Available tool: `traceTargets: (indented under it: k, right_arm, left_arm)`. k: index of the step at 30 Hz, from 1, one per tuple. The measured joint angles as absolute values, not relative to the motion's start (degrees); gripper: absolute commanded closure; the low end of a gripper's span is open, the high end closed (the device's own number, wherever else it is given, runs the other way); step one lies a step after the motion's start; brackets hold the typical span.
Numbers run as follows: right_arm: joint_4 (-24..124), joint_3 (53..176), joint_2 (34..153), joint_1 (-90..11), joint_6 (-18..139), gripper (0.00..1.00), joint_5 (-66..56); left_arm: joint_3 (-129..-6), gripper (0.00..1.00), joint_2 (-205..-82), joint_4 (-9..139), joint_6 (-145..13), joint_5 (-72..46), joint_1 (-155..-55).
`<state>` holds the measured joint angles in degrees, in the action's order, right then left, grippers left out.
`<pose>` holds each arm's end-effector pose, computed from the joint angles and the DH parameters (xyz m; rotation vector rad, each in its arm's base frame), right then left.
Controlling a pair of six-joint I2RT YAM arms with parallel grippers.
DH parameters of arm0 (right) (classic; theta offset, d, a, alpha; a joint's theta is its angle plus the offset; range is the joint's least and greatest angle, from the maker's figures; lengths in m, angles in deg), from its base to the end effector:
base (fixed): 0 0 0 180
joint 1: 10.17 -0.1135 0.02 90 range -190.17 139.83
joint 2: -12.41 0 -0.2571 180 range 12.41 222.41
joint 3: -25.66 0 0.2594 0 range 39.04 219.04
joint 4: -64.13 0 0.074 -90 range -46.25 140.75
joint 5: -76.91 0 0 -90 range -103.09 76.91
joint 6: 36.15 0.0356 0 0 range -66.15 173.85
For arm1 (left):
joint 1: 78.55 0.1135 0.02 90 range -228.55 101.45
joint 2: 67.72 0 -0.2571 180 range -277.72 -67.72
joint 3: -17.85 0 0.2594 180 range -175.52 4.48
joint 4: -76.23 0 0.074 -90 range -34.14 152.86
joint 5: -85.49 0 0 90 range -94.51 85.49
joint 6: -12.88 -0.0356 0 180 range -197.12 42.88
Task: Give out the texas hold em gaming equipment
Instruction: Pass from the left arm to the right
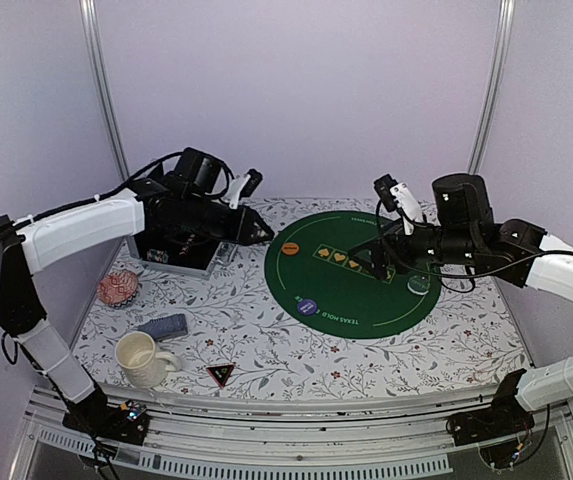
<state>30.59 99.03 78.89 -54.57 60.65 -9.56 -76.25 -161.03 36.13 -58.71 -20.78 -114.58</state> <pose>0.1934 0.1924 0.3312 -0.7118 1.9675 0.6159 0.2998 -0.2304 0.3052 0.5179 2.3012 -0.8090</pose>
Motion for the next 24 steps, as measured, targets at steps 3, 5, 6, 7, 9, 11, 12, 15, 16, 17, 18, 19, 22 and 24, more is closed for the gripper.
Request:
traceTargets:
  k: [3, 5, 6, 7, 9, 11, 12, 15, 16, 17, 18, 19, 22, 24]
  right_arm:
    - [30.83, 99.07, 79.94, -57.68, 54.99, 0.02, -10.10]
    - [31.61, 98.79, 80.33, -59.23, 52.20, 0.04, -10.58]
    - [32.49, 98.30, 80.42, -60.37, 50.36, 0.05, -11.00]
    - [33.17, 97.85, 80.42, -61.20, 49.00, 0.05, -11.33]
    - [35.33, 96.29, 80.57, -63.73, 45.18, 0.06, -11.63]
    - [38.02, 94.48, 81.27, -65.66, 40.85, 0.06, -11.52]
    - [39.79, 93.34, 82.04, -66.33, 38.49, 0.06, -11.52]
    - [42.81, 91.94, 85.93, -66.90, 32.13, 0.06, -11.72]
    - [43.61, 91.88, 87.68, -66.90, 30.29, 0.06, -11.94]
    - [44.31, 91.88, 89.16, -66.90, 28.66, 0.08, -12.13]
    - [44.93, 91.88, 90.47, -66.88, 27.45, 0.10, -12.40]
    - [45.41, 91.88, 91.46, -66.84, 26.62, 0.13, -12.51]
    - [47.26, 91.88, 92.90, -66.84, 25.20, 0.26, -12.62]
    - [48.86, 91.86, 93.27, -66.84, 24.66, 0.29, -13.05]
  left_arm:
    - [-76.14, 1.00, -163.92, 38.82, -55.32, -28.47, -118.93]
    - [-75.60, 1.00, -166.04, 41.75, -52.83, -33.44, -120.94]
    - [-74.90, 1.00, -166.89, 43.46, -51.47, -35.86, -121.64]
    - [-74.09, 1.00, -167.57, 45.03, -50.03, -38.09, -122.03]
    - [-72.89, 1.00, -168.79, 47.26, -47.87, -41.85, -122.34]
    - [-72.69, 1.00, -170.13, 48.68, -46.32, -44.63, -122.56]
    - [-72.69, 1.00, -170.67, 49.51, -45.68, -45.83, -122.64]
    - [-72.71, 1.00, -172.09, 51.50, -44.24, -49.24, -122.80]
    - [-72.71, 1.00, -172.47, 51.87, -43.96, -49.89, -122.88]
    - [-72.71, 1.00, -172.86, 52.13, -43.76, -50.68, -122.99]
    - [-72.71, 1.00, -173.19, 52.37, -43.45, -51.16, -123.19]
    - [-72.71, 1.00, -173.41, 52.57, -43.21, -51.66, -123.43]
    - [-72.71, 1.00, -173.51, 52.96, -42.91, -52.54, -124.15]
    - [-72.71, 1.00, -173.51, 53.49, -42.71, -53.15, -124.57]
